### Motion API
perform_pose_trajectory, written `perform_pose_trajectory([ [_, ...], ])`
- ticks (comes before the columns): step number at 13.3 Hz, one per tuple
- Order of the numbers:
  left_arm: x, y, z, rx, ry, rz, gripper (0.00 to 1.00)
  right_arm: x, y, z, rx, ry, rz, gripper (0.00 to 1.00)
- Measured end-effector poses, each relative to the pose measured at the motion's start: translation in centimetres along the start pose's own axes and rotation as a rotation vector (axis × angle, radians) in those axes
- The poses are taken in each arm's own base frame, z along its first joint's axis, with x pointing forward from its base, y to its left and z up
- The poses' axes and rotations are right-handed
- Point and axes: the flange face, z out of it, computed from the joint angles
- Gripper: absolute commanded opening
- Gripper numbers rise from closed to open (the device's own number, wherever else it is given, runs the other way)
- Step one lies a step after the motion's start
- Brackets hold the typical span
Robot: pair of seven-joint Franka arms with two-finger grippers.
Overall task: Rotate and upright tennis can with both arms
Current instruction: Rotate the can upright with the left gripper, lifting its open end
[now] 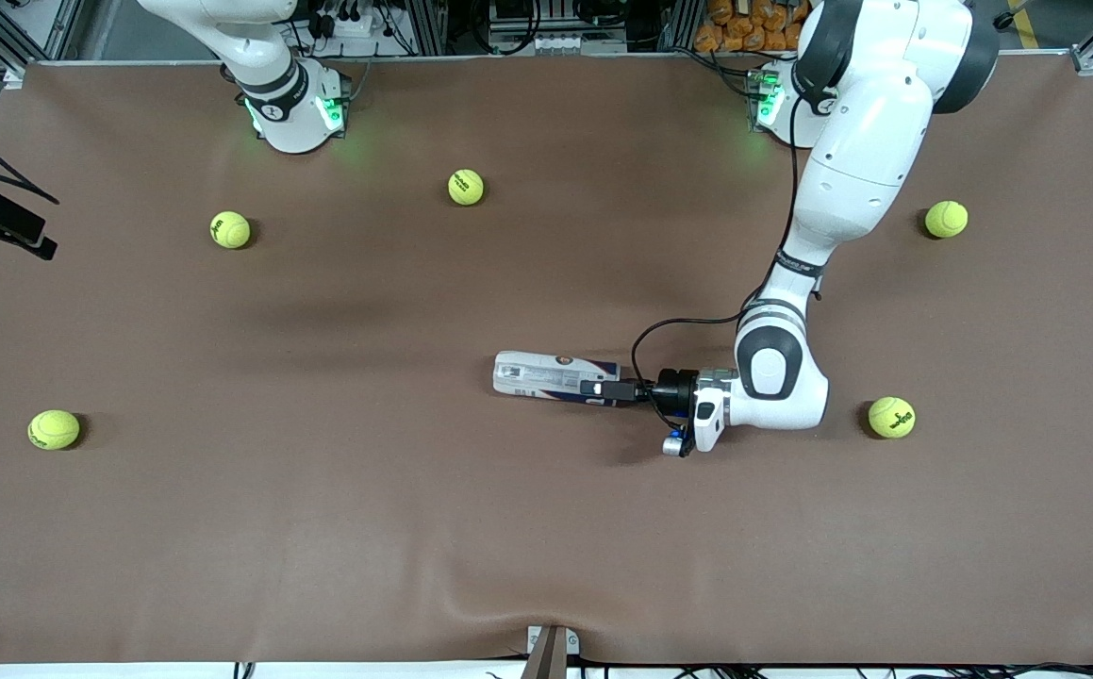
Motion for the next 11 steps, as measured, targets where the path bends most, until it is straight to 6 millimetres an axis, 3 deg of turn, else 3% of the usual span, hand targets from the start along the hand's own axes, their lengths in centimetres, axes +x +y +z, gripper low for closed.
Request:
perform_pose_trajectory([
  [7,0.3,1.0,-0.5,-0.009,0.006,-0.013,0.0,0.0,0.0,0.0,0.0,0.0,0.0,1.0],
  [11,0.2,5.3,-1.4,0.005,0.007,-0.091,0.0,0.0,0.0,0.0,0.0,0.0,-0.001,1.0],
])
